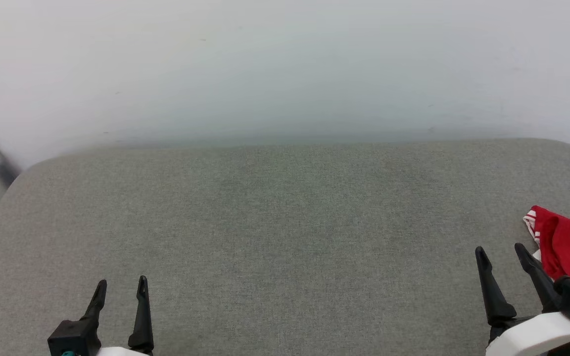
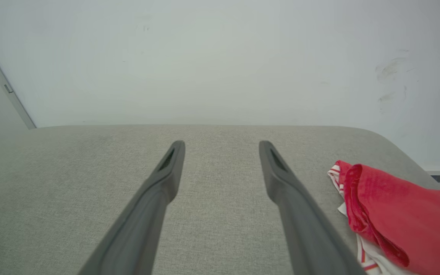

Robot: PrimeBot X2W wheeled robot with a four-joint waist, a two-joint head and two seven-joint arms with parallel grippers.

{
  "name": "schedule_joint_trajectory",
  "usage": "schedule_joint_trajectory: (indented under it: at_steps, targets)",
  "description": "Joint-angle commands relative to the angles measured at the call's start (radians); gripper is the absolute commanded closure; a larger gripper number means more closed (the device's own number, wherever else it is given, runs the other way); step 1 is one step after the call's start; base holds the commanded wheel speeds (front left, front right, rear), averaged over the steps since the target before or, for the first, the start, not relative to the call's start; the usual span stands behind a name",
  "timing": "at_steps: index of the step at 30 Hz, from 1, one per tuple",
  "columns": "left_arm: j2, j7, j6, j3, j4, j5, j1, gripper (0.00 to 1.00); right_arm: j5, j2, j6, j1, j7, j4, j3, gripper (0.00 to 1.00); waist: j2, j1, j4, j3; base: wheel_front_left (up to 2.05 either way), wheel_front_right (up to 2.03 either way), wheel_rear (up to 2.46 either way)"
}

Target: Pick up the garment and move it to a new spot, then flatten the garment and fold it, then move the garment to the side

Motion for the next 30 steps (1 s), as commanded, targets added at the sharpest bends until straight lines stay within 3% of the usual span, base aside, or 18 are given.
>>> schedule_joint_trajectory:
  at_steps: [1,27,28,30]
  targets:
    - [-0.004,-0.002,0.004,0.001,0.000,-0.002,0.008,0.00,-0.009,0.011,-0.001,0.013,0.005,-0.014,0.001,0.00,0.0000,0.0002,-0.001,-0.001,0.00,0.00,0.00]
    - [0.010,-0.003,0.010,-0.007,-0.012,-0.006,-0.018,0.00,-0.041,0.038,-0.001,0.029,0.004,-0.037,0.003,0.00,0.0000,0.0002,-0.021,0.016,0.00,0.00,0.00]
    - [0.007,0.000,0.009,-0.008,-0.009,-0.008,-0.007,1.00,-0.037,0.034,0.000,0.023,0.008,-0.033,0.002,1.00,0.0000,0.0003,-0.021,0.016,0.00,0.00,0.00]
    - [-0.002,0.001,0.007,-0.012,0.003,-0.013,0.001,1.00,-0.033,0.035,0.000,0.027,0.008,-0.016,0.003,1.00,0.0000,0.0003,-0.021,0.017,0.00,0.00,0.00]
